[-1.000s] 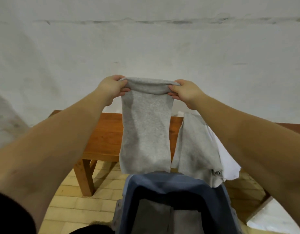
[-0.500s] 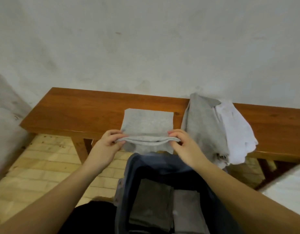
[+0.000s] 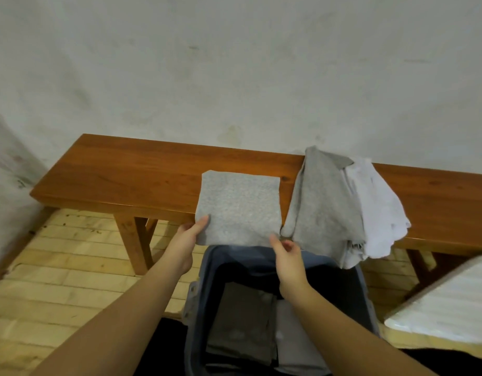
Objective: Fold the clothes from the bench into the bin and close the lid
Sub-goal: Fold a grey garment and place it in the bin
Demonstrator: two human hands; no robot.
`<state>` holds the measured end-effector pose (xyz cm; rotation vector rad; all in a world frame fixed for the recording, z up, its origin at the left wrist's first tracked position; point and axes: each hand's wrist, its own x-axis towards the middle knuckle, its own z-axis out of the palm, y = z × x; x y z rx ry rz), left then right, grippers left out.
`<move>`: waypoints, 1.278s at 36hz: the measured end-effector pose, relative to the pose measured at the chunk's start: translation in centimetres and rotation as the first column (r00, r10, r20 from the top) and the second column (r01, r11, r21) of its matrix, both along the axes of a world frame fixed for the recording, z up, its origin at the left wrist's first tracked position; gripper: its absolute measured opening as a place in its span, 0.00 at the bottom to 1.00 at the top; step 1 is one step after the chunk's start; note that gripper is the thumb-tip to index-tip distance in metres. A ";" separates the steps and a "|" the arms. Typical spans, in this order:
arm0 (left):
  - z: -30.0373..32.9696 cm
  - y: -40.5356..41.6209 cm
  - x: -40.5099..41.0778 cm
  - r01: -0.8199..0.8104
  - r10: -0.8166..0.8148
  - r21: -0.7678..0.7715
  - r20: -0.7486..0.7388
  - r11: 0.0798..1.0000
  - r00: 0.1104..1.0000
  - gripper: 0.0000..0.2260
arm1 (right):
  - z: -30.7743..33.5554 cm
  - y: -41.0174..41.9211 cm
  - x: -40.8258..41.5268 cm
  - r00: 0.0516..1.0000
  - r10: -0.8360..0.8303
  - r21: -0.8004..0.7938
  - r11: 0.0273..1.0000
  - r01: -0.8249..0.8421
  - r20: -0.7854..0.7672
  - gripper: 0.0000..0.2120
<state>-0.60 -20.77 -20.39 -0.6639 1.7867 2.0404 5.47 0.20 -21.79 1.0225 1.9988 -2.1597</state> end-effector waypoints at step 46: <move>-4.0 11.4 11.5 0.307 -0.275 0.035 0.550 0.951 0.789 0.07 | -5.1 16.3 10.5 0.751 0.311 -0.400 0.914 -0.069 0.582 0.10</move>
